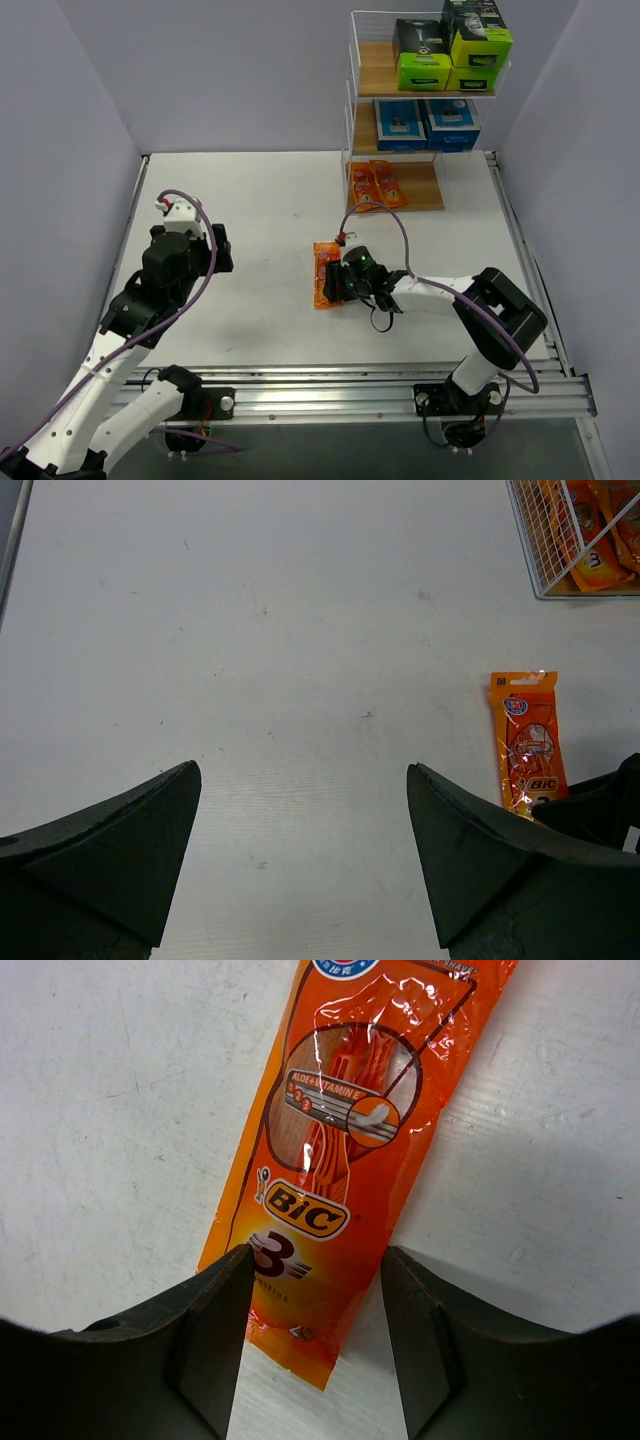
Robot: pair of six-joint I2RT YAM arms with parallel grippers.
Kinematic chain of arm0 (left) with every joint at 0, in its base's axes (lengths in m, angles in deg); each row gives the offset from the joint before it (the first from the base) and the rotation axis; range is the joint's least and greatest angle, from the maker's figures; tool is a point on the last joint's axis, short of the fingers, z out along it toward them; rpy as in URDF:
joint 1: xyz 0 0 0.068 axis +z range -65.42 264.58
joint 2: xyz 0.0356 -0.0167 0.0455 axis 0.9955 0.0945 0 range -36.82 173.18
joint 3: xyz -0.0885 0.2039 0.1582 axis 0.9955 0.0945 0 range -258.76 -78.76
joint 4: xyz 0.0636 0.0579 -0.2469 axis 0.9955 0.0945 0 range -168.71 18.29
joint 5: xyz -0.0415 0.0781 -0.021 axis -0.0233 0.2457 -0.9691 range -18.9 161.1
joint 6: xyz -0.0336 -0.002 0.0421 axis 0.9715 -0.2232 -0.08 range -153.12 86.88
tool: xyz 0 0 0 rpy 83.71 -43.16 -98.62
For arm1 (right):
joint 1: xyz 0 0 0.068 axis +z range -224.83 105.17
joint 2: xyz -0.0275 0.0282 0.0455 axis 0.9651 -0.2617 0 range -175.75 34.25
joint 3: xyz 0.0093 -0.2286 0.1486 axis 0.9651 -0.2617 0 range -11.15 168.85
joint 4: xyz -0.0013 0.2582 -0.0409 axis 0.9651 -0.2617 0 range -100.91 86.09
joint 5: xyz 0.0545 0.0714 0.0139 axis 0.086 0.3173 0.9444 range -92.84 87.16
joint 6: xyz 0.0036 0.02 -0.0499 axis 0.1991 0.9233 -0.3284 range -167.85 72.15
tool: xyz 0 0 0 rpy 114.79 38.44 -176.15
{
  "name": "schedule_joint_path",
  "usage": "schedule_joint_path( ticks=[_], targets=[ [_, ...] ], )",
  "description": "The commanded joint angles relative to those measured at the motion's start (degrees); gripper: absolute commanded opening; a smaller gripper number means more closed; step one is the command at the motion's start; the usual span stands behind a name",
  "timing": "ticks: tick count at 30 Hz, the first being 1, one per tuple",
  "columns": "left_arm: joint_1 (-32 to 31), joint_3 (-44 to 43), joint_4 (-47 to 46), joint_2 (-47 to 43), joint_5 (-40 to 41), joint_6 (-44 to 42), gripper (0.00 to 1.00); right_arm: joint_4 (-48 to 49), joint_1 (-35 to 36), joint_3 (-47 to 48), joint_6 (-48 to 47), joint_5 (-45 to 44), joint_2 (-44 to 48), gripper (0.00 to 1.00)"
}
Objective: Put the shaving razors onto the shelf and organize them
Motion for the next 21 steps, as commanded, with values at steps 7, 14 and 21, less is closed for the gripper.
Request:
schedule_joint_path(
  ticks=[7,14,21],
  targets=[
    [0.2,-0.38,-2.72,-0.02,0.08,0.18,0.93,-2.13,1.56,1.71,1.77,-3.04,-2.89,0.38],
    [0.2,-0.38,-2.63,0.16,0.08,0.18,0.93,-1.69,1.56,1.36,3.0,-2.69,-2.98,0.14],
    [0.2,-0.38,-2.54,0.16,0.17,0.26,0.93,-2.21,1.38,0.48,3.53,-3.21,-1.14,0.01]
  ],
)
